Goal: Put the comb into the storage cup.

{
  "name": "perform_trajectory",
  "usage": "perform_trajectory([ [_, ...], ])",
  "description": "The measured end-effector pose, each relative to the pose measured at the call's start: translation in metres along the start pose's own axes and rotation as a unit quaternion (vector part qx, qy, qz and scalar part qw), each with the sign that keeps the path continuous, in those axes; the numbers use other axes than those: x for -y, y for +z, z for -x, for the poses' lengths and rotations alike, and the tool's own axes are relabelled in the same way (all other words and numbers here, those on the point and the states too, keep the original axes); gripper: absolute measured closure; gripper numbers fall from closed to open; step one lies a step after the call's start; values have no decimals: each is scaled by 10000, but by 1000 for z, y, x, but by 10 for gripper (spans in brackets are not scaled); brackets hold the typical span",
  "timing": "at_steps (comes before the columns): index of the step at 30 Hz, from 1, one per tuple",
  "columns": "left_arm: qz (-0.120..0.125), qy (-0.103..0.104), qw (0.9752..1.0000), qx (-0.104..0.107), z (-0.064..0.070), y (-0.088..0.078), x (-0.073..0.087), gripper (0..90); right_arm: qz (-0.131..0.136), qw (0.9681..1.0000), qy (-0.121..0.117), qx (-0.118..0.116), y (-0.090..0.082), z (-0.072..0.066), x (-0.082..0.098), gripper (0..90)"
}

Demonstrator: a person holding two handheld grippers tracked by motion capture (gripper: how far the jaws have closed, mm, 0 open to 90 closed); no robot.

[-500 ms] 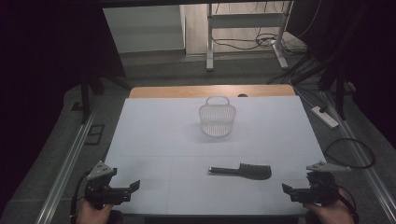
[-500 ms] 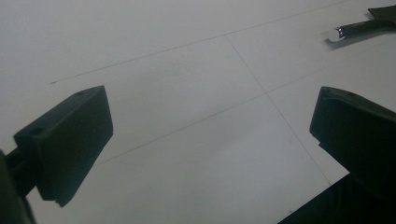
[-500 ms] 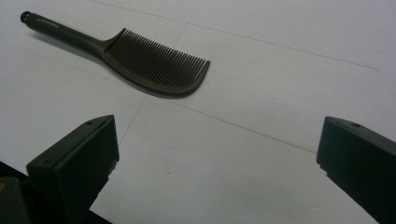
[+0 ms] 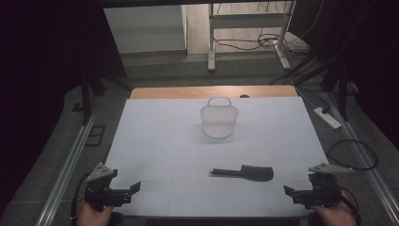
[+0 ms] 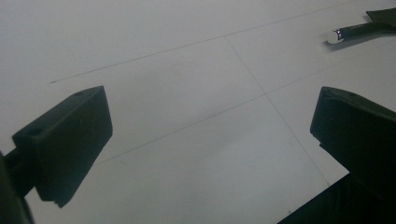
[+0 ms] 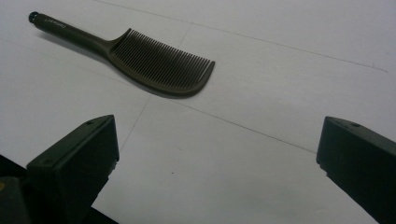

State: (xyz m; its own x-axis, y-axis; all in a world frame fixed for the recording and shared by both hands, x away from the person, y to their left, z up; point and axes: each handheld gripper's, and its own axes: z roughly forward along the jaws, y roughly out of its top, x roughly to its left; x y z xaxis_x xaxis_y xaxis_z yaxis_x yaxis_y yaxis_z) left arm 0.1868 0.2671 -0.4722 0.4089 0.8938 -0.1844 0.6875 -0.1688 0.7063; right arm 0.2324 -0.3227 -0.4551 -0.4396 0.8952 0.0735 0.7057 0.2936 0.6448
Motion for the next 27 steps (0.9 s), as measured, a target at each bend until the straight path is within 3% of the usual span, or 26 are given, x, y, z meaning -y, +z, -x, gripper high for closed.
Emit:
perform_trajectory([
  [12,0,-9,10000,19,0,0,0,1,16,9999,-28,-119,-1,0,0,0],
  [27,5,-33,10000,42,-2,0,0,4,133,9992,-306,-212,-4,-3,-8,0],
])
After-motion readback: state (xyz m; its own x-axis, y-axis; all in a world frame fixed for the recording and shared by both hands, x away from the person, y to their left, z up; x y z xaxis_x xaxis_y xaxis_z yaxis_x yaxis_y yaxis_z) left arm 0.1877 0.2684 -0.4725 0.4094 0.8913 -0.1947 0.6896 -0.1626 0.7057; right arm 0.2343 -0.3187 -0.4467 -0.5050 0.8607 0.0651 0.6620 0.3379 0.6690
